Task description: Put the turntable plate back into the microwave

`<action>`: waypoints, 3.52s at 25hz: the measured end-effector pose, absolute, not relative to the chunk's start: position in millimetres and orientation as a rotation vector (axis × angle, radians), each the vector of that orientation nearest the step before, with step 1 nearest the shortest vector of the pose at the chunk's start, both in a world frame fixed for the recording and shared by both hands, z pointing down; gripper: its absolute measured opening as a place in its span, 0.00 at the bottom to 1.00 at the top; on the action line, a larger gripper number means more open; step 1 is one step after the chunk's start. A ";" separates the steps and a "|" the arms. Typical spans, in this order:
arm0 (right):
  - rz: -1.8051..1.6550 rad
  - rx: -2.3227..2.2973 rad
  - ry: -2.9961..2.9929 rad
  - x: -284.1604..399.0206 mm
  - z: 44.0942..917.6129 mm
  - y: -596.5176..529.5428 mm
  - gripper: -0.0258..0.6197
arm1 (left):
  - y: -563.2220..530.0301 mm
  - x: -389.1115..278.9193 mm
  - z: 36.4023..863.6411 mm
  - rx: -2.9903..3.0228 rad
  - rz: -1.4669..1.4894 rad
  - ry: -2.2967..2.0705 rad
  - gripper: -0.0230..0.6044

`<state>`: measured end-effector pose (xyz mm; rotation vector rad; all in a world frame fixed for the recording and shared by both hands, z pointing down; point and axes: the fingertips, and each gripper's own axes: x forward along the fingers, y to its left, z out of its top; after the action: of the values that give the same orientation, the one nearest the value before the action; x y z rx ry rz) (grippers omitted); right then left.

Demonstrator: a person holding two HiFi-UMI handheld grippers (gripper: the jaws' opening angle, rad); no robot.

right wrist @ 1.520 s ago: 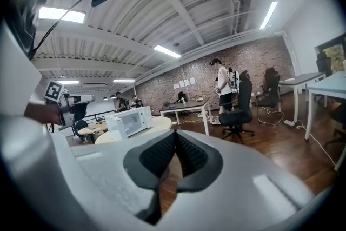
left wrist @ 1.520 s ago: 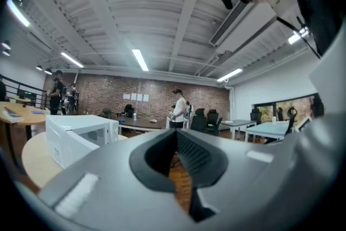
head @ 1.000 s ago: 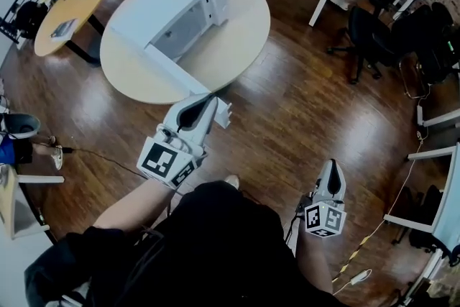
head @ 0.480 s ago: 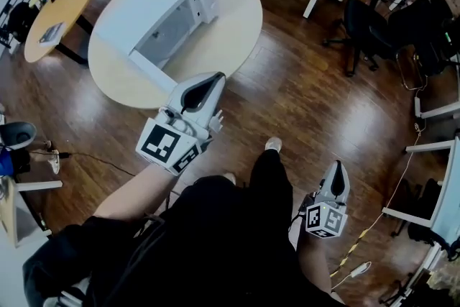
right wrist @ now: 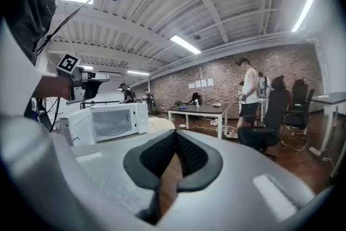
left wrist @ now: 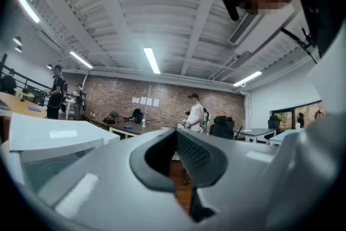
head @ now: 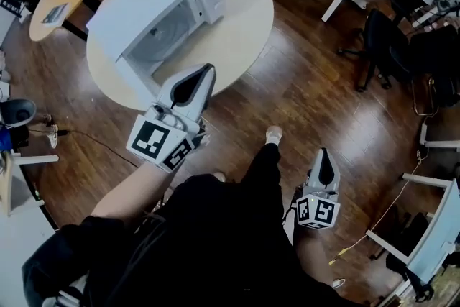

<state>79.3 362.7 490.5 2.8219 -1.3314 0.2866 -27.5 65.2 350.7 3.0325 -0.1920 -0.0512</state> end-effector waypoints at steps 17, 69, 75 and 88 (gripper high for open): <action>0.384 2.475 -1.881 289.2 490.4 218.7 0.04 | -29.2 -10.4 358.8 2.885 0.099 -1.039 0.04; 0.252 2.036 -2.247 307.5 459.9 75.6 0.04 | -66.5 4.5 425.5 2.658 0.013 -1.414 0.04; 0.243 1.890 -2.357 267.0 455.9 40.4 0.04 | -60.3 -27.1 427.3 2.605 0.015 -1.473 0.04; 0.206 1.707 -2.494 185.6 453.8 -22.9 0.04 | -56.8 -77.5 423.8 2.587 -0.029 -1.472 0.04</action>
<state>185.6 -22.9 453.8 1.7070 -2.4936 0.2057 -77.5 -56.8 423.8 2.5872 -1.4718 -0.0293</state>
